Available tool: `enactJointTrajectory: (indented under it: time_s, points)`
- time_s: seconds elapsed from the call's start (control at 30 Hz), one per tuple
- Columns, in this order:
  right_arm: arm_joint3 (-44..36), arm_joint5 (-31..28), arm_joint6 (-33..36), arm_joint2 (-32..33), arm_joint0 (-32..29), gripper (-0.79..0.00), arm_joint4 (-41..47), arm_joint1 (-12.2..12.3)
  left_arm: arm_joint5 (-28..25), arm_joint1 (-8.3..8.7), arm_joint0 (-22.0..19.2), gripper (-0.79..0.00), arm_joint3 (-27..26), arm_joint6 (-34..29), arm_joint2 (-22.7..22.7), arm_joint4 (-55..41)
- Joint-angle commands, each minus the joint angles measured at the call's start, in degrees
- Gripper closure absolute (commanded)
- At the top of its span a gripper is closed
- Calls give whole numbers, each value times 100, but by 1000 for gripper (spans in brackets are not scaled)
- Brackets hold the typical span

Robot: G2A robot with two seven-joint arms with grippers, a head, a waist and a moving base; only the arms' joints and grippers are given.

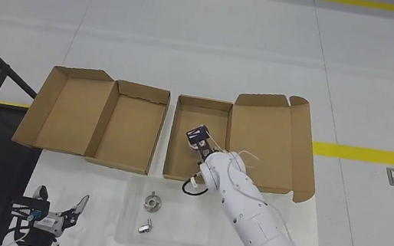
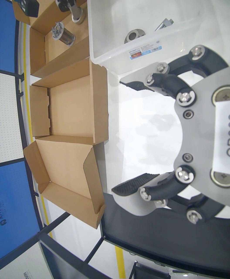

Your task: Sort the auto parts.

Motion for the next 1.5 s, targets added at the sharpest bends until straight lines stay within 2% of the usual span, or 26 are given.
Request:
enactJointTrajectory:
  time_s: [0.0, 0.13, 0.27, 0.4, 0.53, 0.57, 0.6, 0.67, 0.7, 0.83, 0.97, 1.03, 1.23, 1.33, 1.47]
  points:
    - [-241, -53, -49, 54, -88, -391, -89, 42, 0, 0, 0, -785, 0, 0, 0, 0]
    - [-1294, -199, 34, 273, -568, -385, -399, 219, 0, 0, 0, -785, 0, 0, 0, 0]
    - [-3131, -693, 218, 755, -1586, -385, -807, 521, 0, 0, 0, -785, 0, 0, 0, 0]
    - [-4947, -1503, 298, 1279, -2732, -382, -1014, 780, 0, 0, 0, -785, 0, 0, 0, 0]
    - [-6044, -2443, 35, 1521, -3493, -391, -998, 935, 0, 0, 0, -785, 0, 0, 0, 0]
    - [-6216, -2778, -69, 1560, -3616, -406, -968, 972, 0, 0, 0, -785, 0, 0, 0, 0]
    - [-6362, -3114, -161, 1605, -3717, -499, -973, 1010, -65, -1, -18, -785, -27, 11, 10, -18]
    - [-6595, -3841, -308, 1667, -3860, -767, -1000, 1085, -264, 8, -12, -785, -93, 75, -15, 91]
    - [-6698, -4077, -434, 1719, -3947, -785, -1030, 1120, -328, 16, -14, -785, -148, 98, -50, 208]
    - [-7134, -5313, -884, 1859, -4251, -785, -1301, 1277, -721, 70, -107, -785, -487, -36, -216, 825]
    - [-7620, -6217, -1423, 2108, -4589, -785, -1646, 1439, -1579, 167, -284, -785, -917, -567, -477, 1504]
    - [-7844, -6217, -1762, 2131, -4773, -785, -1914, 1554, -2010, 211, -433, -785, -1146, -809, -588, 1724]
    - [-8246, -6217, -3214, 2620, -5284, -785, -2584, 2002, -3870, 367, -972, -785, -1710, -1769, -629, 2263]
    - [-8189, -6217, -4009, 3127, -5515, -785, -2752, 2230, -4239, 404, -1258, -785, -1785, -2092, -461, 2504]
    - [-8189, -6217, -4009, 3127, -5515, -785, -2752, 2230, -4239, 404, -1258, -785, -1785, -2092, -461, 2504]
